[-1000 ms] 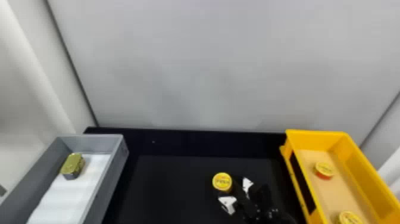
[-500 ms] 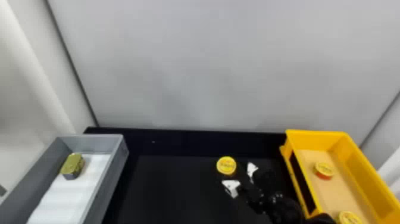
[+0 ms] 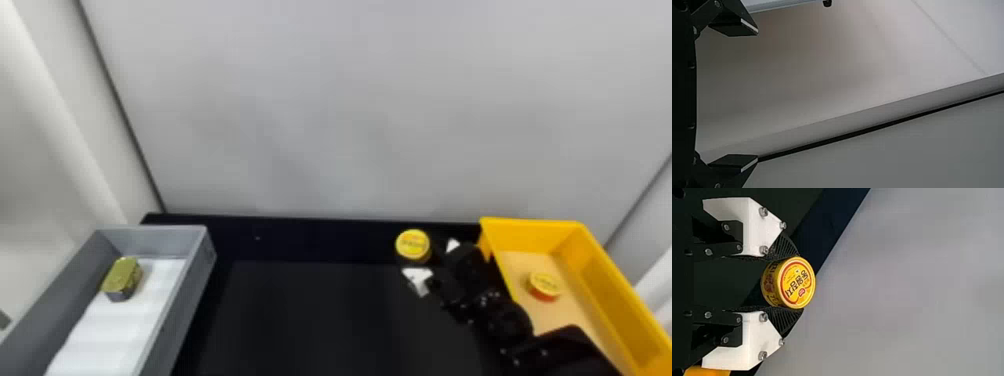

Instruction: Pick up the round yellow can and place it in the yellow rectangular box

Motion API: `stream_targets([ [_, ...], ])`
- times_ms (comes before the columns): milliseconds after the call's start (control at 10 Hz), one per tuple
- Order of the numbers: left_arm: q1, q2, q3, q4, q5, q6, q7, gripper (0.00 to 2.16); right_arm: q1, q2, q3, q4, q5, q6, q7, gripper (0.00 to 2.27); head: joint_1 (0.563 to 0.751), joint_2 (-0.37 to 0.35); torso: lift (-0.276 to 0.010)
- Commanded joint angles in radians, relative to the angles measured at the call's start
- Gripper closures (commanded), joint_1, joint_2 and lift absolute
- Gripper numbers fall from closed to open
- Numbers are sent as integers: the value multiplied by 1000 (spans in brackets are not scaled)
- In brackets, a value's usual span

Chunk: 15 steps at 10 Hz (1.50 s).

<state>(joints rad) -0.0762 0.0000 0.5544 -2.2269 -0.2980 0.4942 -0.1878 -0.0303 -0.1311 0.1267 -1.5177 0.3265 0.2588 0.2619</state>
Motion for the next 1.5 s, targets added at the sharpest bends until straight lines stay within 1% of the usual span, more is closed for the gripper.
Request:
stream_targets([
  [0, -1, -3, 3, 0, -1, 2, -4, 139, 10, -1, -19, -130, 76, 123, -27, 731, 629, 12, -55],
  [200, -1, -3, 4, 0, -3, 2, -4, 139, 32, -1, -36, -233, 120, 229, -72, 731, 629, 12, -55],
  [300, -1, -3, 9, -2, -3, 3, -7, 139, 41, -1, -53, -259, 135, 252, -87, 731, 629, 12, -55],
  [400, -2, -3, 12, -2, -3, 3, -9, 139, 46, -1, -84, -262, 135, 254, -88, 731, 629, 12, -55],
  [500, -7, -3, 9, -3, -3, 3, -9, 139, 55, -4, -118, -254, 135, 211, -82, 731, 629, 12, -55],
  [600, -7, -3, 9, -3, -4, 5, -10, 139, 59, -10, -164, -226, 135, 143, -33, 731, 629, 12, -55],
  [700, -7, -3, 9, -3, -6, 6, -13, 139, 59, -18, -217, -196, 137, 79, 45, 731, 629, 12, -55],
  [800, -8, -3, 9, -3, -7, 6, -16, 139, 61, -33, -257, -185, 143, 51, 109, 731, 629, 12, -55],
  [900, -8, -3, 9, -3, -7, 6, -16, 139, 66, -56, -272, -176, 148, 25, 137, 731, 629, 12, -55],
  [1000, -8, -3, 9, -3, -7, 6, -19, 139, 66, -70, -277, -157, 148, 27, 143, 731, 629, 12, -55],
  [1400, -8, -3, 7, -3, -9, 6, -22, 139, 58, -56, -309, -50, 145, 67, 143, 733, 629, 12, -55],
])
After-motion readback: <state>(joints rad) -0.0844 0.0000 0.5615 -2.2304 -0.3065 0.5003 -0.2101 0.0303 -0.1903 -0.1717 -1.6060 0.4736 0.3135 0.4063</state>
